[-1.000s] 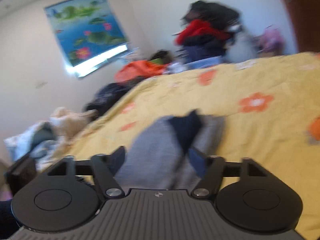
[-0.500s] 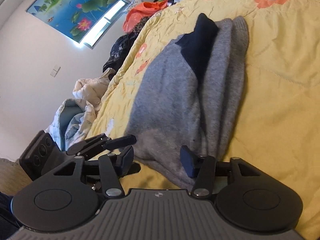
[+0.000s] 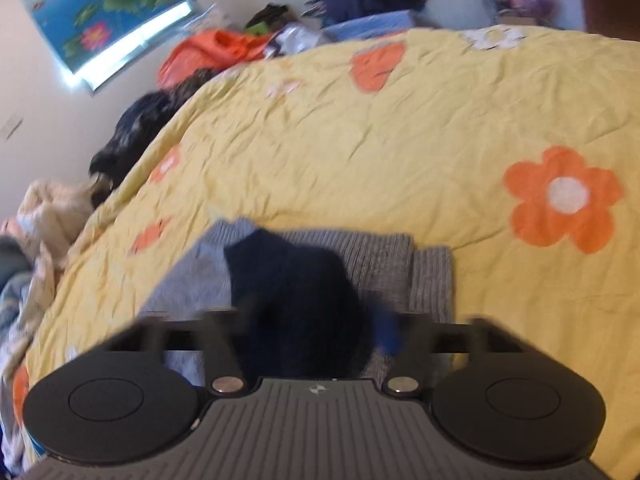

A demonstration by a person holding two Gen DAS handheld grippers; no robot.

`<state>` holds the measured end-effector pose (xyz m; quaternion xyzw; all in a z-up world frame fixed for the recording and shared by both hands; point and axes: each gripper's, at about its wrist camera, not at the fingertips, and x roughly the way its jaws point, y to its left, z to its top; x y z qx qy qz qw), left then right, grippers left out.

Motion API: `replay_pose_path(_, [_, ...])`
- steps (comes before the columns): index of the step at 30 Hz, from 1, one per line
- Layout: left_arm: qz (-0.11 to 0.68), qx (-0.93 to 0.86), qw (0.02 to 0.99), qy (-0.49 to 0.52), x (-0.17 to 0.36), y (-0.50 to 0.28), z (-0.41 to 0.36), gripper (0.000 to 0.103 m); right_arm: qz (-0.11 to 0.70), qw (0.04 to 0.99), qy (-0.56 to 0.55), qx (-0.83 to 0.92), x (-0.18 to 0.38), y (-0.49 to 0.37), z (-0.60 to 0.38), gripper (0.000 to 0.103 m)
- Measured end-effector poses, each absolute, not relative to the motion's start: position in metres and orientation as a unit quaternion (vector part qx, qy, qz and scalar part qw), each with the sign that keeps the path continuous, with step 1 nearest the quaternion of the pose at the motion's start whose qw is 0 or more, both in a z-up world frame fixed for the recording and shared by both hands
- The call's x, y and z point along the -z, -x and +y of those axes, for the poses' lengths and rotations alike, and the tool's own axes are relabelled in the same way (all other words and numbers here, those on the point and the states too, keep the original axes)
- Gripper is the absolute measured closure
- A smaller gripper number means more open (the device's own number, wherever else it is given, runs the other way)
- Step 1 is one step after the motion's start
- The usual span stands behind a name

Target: Fold small clothes

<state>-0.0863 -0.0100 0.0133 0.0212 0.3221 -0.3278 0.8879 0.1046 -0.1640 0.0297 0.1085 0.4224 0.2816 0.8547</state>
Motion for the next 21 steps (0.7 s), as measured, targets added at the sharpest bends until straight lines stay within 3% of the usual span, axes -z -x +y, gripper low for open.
replay_pose_path(3, [0.325,0.34,0.882,-0.015,-0.012,0.086,-0.003,0.037,0.388,0.866,-0.118,-0.294,-0.035,-0.091,-0.177,0.083])
replay_pose_path(8, [0.32,0.34,0.884,-0.015,-0.009,0.085,-0.005,0.036,0.396,0.859,-0.173,-0.276,-0.009,-0.094,-0.203,0.086])
replay_pose_path(12, [0.31,0.315,0.897,0.025,-0.031,0.091,0.007,0.036,0.386,0.874,-0.165,-0.243,-0.03,-0.087,-0.202,0.06])
replay_pose_path(13, [0.298,0.302,0.905,0.037,-0.039,0.092,0.014,0.035,0.373,0.882,-0.168,-0.232,-0.038,-0.079,-0.203,0.058])
replay_pose_path(15, [0.276,0.255,0.925,0.053,-0.052,0.093,0.027,0.027,0.327,0.898,-0.166,-0.244,-0.057,-0.055,-0.208,0.053])
replay_pose_path(16, [0.265,0.222,0.937,0.051,-0.054,0.091,0.03,0.021,0.309,0.898,-0.171,-0.262,-0.065,-0.043,-0.207,0.041])
replay_pose_path(18, [0.269,0.148,0.951,0.024,-0.05,0.075,0.028,0.021,0.29,0.891,-0.185,-0.297,-0.075,-0.025,-0.203,0.03])
replay_pose_path(21, [0.315,0.085,0.945,-0.019,-0.031,0.047,0.014,0.021,0.317,0.865,-0.193,-0.337,-0.066,-0.019,-0.183,0.029])
